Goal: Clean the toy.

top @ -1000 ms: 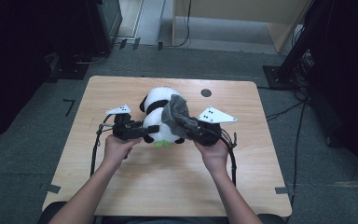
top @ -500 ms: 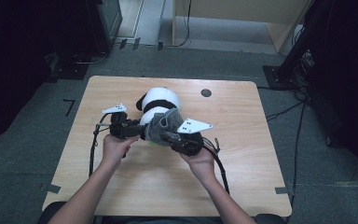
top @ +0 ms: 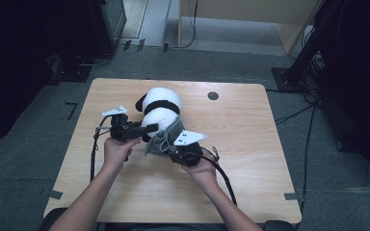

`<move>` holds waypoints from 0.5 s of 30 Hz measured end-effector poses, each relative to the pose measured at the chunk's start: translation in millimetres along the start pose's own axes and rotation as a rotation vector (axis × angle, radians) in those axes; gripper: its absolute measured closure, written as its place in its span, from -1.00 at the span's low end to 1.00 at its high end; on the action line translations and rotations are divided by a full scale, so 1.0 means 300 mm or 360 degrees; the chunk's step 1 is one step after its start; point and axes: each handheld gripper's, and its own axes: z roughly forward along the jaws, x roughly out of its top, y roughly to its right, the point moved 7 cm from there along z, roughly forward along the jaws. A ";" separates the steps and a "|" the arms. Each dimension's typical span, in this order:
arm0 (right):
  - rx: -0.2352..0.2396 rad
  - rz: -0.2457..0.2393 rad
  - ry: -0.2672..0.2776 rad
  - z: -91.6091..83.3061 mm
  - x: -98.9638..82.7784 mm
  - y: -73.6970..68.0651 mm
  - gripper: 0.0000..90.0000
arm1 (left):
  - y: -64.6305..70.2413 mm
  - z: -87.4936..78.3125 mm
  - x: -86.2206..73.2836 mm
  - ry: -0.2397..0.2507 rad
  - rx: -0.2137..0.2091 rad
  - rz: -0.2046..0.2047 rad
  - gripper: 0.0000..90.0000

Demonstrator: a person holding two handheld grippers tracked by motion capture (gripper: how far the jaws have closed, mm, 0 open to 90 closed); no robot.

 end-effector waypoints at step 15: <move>-0.0185 0.0057 -0.0151 0.026 -0.109 0.116 0.72 | 0.008 -0.020 0.020 0.0050 -0.0096 -0.0049 0.07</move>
